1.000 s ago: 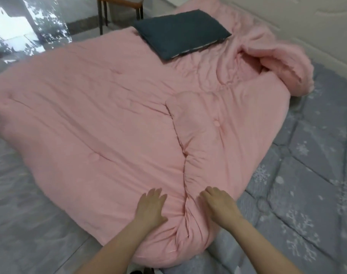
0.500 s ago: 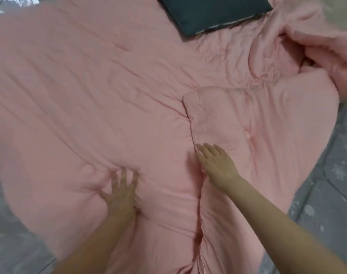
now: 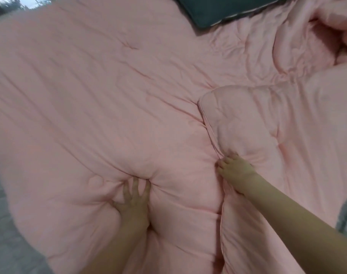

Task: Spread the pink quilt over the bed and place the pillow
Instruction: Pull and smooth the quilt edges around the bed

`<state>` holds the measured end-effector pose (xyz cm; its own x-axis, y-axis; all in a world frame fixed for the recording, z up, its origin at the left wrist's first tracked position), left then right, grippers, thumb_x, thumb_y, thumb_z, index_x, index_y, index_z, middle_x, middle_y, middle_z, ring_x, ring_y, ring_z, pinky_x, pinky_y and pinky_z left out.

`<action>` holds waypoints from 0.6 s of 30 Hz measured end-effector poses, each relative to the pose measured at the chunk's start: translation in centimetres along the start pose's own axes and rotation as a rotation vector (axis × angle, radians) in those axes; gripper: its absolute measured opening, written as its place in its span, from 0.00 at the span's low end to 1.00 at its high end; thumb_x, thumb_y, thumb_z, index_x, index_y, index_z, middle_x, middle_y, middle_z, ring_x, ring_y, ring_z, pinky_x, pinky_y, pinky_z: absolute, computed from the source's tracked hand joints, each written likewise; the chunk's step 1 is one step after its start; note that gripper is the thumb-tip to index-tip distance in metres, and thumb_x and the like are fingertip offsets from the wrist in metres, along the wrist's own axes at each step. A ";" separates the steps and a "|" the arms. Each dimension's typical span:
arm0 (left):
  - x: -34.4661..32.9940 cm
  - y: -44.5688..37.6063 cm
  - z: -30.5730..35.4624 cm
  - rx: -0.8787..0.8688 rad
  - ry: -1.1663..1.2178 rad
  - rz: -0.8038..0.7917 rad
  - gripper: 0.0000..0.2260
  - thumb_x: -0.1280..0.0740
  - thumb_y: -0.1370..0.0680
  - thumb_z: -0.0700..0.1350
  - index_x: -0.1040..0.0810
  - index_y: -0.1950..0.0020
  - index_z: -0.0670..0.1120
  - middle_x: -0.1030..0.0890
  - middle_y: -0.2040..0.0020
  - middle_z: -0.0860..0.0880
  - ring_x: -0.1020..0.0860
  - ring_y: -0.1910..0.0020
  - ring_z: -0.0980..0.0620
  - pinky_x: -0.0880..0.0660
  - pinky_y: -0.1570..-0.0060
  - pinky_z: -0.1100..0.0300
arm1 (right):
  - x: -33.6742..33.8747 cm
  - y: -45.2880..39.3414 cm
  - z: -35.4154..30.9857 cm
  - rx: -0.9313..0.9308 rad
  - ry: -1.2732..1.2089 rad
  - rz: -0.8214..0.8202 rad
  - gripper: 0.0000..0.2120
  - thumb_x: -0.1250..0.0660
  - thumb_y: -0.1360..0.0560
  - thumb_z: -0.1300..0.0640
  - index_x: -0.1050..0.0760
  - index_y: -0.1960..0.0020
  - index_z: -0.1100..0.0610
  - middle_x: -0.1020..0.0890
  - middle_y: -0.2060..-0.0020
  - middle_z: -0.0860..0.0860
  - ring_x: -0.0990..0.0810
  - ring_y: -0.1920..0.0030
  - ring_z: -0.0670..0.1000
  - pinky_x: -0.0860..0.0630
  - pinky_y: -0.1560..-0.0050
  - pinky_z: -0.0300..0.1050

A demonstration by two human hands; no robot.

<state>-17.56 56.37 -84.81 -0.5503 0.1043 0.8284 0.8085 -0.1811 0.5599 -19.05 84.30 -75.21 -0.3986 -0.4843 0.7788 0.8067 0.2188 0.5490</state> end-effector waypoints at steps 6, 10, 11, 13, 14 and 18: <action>0.2 1.6 -0.6 -0.010 0.030 0.032 0.45 0.26 0.36 0.54 0.48 0.25 0.58 0.49 0.23 0.46 0.46 0.27 0.40 0.44 0.43 0.23 | -0.8 8.2 3.2 -0.252 0.046 -0.002 0.13 0.30 0.33 0.43 0.16 0.56 0.52 0.16 0.56 0.47 0.22 0.46 0.49 0.30 0.43 0.42; 0.9 5.1 -0.7 0.005 0.034 -0.013 0.41 0.32 0.29 0.54 0.56 0.24 0.58 0.59 0.23 0.51 0.54 0.25 0.45 0.45 0.37 0.28 | -3.3 16.4 2.4 -0.217 -0.061 0.089 0.15 0.21 0.62 0.57 0.27 0.82 0.57 0.25 0.82 0.51 0.24 0.76 0.54 0.29 0.74 0.40; 0.9 6.1 -0.7 -0.006 0.012 -0.017 0.39 0.34 0.27 0.53 0.55 0.24 0.56 0.58 0.23 0.51 0.54 0.25 0.45 0.44 0.37 0.29 | -4.5 18.2 2.1 -0.209 -0.043 0.099 0.15 0.22 0.61 0.57 0.27 0.83 0.57 0.26 0.83 0.50 0.25 0.77 0.54 0.30 0.75 0.39; 1.0 9.1 -0.1 -0.074 -0.059 -0.008 0.32 0.39 0.24 0.52 0.52 0.24 0.54 0.53 0.22 0.52 0.51 0.25 0.47 0.42 0.35 0.31 | -5.2 23.7 1.3 -0.209 0.023 0.139 0.11 0.25 0.57 0.56 0.27 0.82 0.57 0.26 0.83 0.50 0.25 0.76 0.53 0.32 0.76 0.38; 0.8 10.3 -0.2 -0.097 -0.079 0.000 0.29 0.41 0.23 0.53 0.49 0.24 0.53 0.51 0.23 0.52 0.49 0.25 0.48 0.42 0.34 0.33 | -5.7 25.9 1.1 -0.201 0.023 0.187 0.09 0.28 0.54 0.54 0.27 0.82 0.56 0.27 0.83 0.50 0.25 0.76 0.53 0.33 0.76 0.38; -0.5 17.7 3.3 -0.184 -0.061 0.061 0.26 0.40 0.25 0.59 0.38 0.29 0.54 0.42 0.25 0.52 0.40 0.27 0.51 0.38 0.34 0.40 | -6.5 36.7 0.7 -0.235 0.007 0.310 0.06 0.35 0.47 0.55 0.27 0.82 0.55 0.26 0.81 0.48 0.24 0.75 0.53 0.31 0.76 0.38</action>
<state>-2.31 56.34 -75.26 -0.4836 0.1454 0.8631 0.7849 -0.3643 0.5011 12.86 96.11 -59.91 -0.1177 -0.4316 0.8943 0.9669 0.1557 0.2024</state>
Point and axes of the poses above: each hand's wrist, its own y-axis away from the middle knuckle, its own x-axis out of the back of the hand, z = x × y, the point moved 3 cm from there along -y, towards the middle knuckle
